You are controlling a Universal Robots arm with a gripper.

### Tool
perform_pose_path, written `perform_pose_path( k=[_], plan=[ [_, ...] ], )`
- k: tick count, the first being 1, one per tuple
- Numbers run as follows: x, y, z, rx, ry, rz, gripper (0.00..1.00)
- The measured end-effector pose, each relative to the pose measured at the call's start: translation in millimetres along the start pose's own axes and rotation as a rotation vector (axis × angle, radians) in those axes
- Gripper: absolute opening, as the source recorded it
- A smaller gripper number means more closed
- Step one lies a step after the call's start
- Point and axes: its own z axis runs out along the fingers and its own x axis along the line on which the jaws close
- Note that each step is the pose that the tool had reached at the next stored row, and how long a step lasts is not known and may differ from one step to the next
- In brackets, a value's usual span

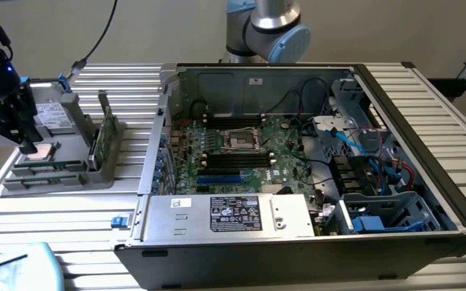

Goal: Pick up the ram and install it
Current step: 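Pick up the ram and move it above insertion slot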

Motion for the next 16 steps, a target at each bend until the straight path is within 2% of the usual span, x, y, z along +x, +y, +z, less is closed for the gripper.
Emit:
perform_pose_path(
  k=[9, 16],
  plan=[
    [4.6, 0.2, 16.7, 0.0002, -0.0001, 0.0, 0.36],
    [4.2, 0.7, 29.2, -0.0001, 0.0, 0.0, 0.36]
  ],
)
